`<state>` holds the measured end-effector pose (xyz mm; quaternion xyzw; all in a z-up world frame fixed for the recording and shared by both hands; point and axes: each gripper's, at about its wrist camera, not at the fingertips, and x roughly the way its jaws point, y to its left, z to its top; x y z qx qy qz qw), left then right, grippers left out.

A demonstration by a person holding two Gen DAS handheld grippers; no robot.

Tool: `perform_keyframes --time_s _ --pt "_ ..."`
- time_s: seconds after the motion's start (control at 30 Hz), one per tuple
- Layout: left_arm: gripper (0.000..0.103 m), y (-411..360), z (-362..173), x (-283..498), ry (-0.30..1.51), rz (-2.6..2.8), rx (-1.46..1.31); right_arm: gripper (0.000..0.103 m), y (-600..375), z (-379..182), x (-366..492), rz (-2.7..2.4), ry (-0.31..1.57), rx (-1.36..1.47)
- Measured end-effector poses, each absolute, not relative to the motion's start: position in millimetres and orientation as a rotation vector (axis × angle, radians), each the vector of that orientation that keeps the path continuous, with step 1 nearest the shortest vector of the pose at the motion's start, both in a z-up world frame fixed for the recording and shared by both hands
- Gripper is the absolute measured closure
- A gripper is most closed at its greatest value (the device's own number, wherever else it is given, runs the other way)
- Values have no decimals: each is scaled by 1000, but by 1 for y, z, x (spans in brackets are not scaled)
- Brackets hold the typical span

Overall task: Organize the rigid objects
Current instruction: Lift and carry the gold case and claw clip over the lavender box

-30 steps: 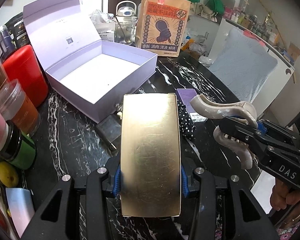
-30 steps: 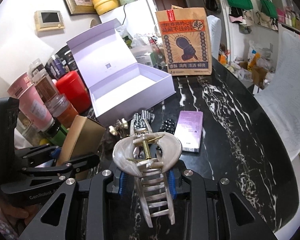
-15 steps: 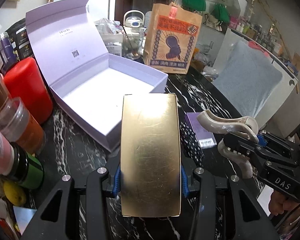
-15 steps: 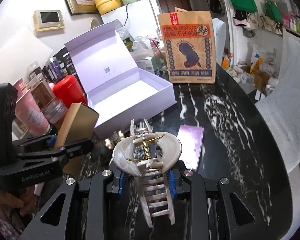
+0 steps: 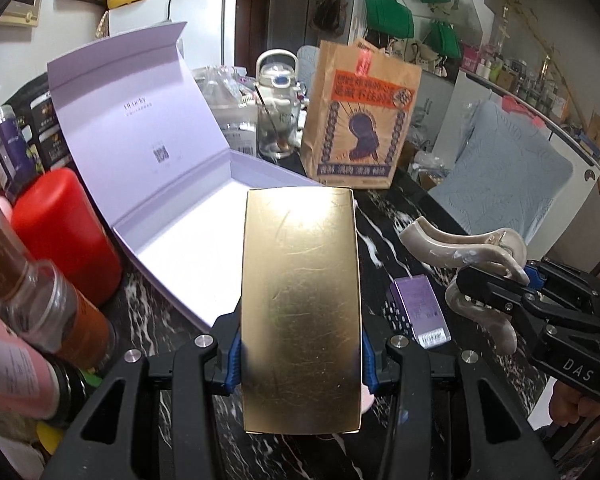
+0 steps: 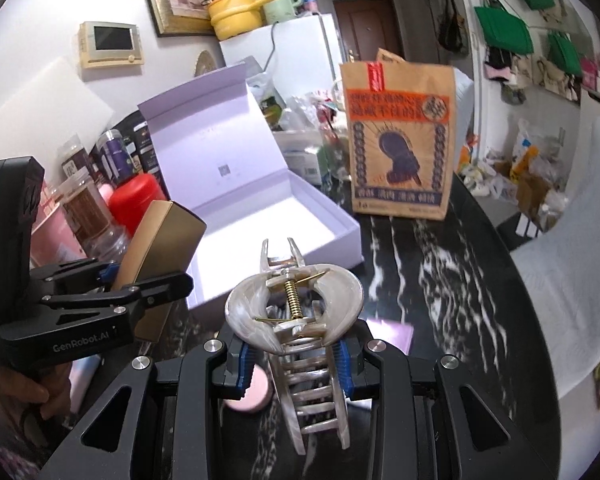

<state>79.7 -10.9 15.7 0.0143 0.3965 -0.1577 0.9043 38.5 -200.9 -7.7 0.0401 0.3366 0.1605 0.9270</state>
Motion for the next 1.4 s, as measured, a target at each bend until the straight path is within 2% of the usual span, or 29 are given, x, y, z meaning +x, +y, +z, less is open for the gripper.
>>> perform_keyframes --time_s 0.43,0.83,1.4 --pt "59 2 47 124 702 -286 -2 71 -182 26 88 390 631 21" --pt "59 14 52 177 643 -185 -17 71 -160 34 145 442 604 5" --pt "59 39 10 245 735 -62 -33 71 -124 5 225 442 652 -21"
